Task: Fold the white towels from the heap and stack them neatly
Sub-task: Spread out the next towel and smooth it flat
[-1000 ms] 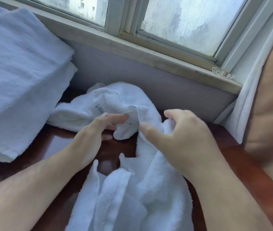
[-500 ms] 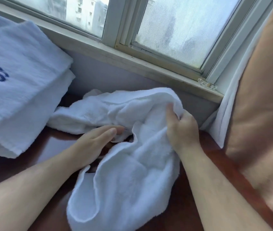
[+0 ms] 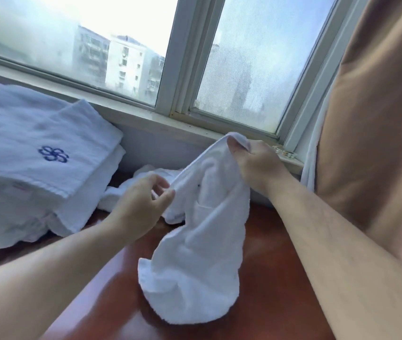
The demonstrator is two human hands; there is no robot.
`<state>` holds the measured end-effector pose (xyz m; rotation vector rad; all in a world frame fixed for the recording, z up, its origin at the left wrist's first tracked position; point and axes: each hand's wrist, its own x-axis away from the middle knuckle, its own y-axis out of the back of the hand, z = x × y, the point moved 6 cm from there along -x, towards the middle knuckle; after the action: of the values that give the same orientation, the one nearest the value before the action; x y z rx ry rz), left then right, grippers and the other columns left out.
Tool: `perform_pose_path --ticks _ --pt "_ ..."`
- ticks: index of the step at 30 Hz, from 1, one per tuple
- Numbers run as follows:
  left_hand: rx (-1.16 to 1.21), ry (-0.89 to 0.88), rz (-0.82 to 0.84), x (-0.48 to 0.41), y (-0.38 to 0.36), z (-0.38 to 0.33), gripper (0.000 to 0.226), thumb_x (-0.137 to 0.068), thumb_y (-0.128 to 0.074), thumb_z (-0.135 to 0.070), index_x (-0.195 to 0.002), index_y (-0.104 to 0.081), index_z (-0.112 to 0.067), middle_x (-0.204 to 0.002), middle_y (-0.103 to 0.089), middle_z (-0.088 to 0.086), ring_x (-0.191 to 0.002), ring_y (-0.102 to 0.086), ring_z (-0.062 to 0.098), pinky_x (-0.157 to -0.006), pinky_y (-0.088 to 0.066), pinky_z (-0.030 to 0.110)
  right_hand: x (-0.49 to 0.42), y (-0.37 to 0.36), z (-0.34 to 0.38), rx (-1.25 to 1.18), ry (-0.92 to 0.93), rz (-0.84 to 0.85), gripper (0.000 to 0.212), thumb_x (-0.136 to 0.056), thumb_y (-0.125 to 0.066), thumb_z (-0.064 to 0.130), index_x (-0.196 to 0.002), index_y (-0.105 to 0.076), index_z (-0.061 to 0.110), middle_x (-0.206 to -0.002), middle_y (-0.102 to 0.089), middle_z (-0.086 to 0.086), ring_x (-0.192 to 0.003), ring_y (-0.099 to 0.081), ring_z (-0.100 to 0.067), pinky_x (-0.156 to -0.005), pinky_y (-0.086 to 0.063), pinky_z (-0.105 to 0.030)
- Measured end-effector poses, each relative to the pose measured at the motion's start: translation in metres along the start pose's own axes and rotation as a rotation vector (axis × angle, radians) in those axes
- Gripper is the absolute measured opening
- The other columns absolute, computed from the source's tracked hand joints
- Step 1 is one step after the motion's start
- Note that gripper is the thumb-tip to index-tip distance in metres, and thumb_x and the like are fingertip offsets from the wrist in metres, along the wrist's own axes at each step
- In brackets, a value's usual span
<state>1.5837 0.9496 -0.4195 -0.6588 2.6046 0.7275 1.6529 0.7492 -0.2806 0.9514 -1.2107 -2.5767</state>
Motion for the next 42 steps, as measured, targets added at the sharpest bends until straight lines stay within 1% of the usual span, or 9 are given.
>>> perform_pose_path --ticks 4,8,11,13,17,22,27,34,42 --pt "0.001 -0.048 -0.022 0.008 0.014 -0.02 0.047 -0.084 -0.071 -0.049 -0.119 -0.041 -0.037 -0.11 -0.048 -0.013 -0.087 -0.053 0.002 -0.067 -0.038 0.018 0.017 0.011 0.013 -0.271 -0.049 -0.037 0.053 -0.1 -0.052 0.051 -0.054 -0.046 0.025 -0.05 -0.042 0.014 -0.047 -0.04 -0.007 -0.044 -0.032 -0.017" --pt "-0.009 -0.043 -0.067 0.031 0.015 -0.03 0.03 -0.085 -0.071 -0.047 -0.094 -0.044 -0.037 -0.094 -0.054 -0.013 -0.077 -0.053 -0.002 -0.058 -0.038 0.011 0.027 0.008 0.008 -0.281 -0.272 0.028 0.039 -0.094 -0.054 0.049 -0.084 -0.07 0.015 -0.09 -0.073 -0.002 -0.087 -0.069 -0.023 -0.088 -0.055 -0.04" --pt "-0.162 -0.141 -0.129 0.045 0.015 -0.043 0.031 -0.083 -0.074 -0.025 -0.074 -0.046 -0.035 -0.072 -0.052 -0.013 -0.065 -0.05 0.003 -0.057 -0.034 0.015 0.043 -0.01 0.0 -0.336 -0.376 0.191 0.025 -0.095 -0.053 0.024 -0.094 -0.07 0.006 -0.084 -0.069 -0.008 -0.079 -0.067 -0.025 -0.077 -0.053 -0.042" --pt "-0.11 -0.068 -0.02 0.047 0.007 -0.04 0.029 -0.083 -0.073 -0.017 -0.068 -0.053 -0.032 -0.062 -0.057 -0.01 -0.055 -0.051 0.005 -0.056 -0.04 0.021 0.055 -0.025 -0.002 -0.526 -0.402 0.241 0.019 -0.095 -0.051 0.009 -0.098 -0.07 0.009 -0.084 -0.07 -0.01 -0.073 -0.066 -0.024 -0.07 -0.051 -0.04" --pt "0.251 0.188 0.241 0.052 -0.019 -0.03 0.013 -0.096 -0.055 -0.019 -0.093 -0.066 -0.023 -0.085 -0.072 0.0 -0.068 -0.07 0.013 -0.068 -0.055 0.03 0.067 -0.049 -0.016 -0.611 -0.359 0.199 0.06 -0.081 -0.048 0.006 -0.131 -0.057 0.039 -0.104 -0.072 0.001 -0.074 -0.067 -0.017 -0.065 -0.055 -0.034" --pt "0.276 0.239 0.495 0.093 -0.054 0.007 0.022 -0.106 -0.044 -0.03 -0.116 -0.063 -0.03 -0.113 -0.067 -0.008 -0.107 -0.063 0.009 -0.098 -0.05 0.029 0.125 -0.109 -0.066 -0.402 -0.343 0.14 0.048 -0.093 -0.044 -0.004 -0.126 -0.062 0.027 -0.129 -0.066 0.004 -0.121 -0.06 -0.009 -0.111 -0.044 -0.035" --pt "0.309 0.119 0.556 0.113 -0.064 0.014 0.052 -0.091 -0.047 -0.071 -0.132 -0.058 -0.041 -0.129 -0.062 -0.021 -0.124 -0.053 -0.004 -0.108 -0.041 0.025 0.145 -0.122 -0.099 -0.543 -0.566 0.055 0.012 -0.098 -0.06 0.021 -0.102 -0.069 0.026 -0.099 -0.077 0.003 -0.098 -0.071 -0.019 -0.091 -0.057 -0.041" --pt "0.509 0.018 0.748 0.124 -0.062 0.009 0.056 -0.095 -0.051 -0.063 -0.146 -0.046 -0.04 -0.143 -0.057 -0.01 -0.134 -0.051 0.012 -0.108 -0.04 0.046 0.181 -0.125 -0.082 -0.819 -0.56 -0.036 0.024 -0.097 -0.061 0.01 -0.092 -0.068 0.033 -0.085 -0.072 -0.003 -0.07 -0.063 -0.02 -0.066 -0.052 -0.039" --pt "0.402 0.014 0.585 0.112 -0.056 0.026 0.039 -0.096 -0.053 -0.037 -0.134 -0.057 -0.048 -0.11 -0.072 0.011 -0.103 -0.068 0.03 -0.097 -0.05 0.057 0.186 -0.138 -0.061 -1.186 -0.472 0.215 0.043 -0.09 -0.048 -0.003 -0.113 -0.075 0.021 -0.109 -0.071 -0.025 -0.099 -0.068 -0.04 -0.091 -0.056 -0.055"
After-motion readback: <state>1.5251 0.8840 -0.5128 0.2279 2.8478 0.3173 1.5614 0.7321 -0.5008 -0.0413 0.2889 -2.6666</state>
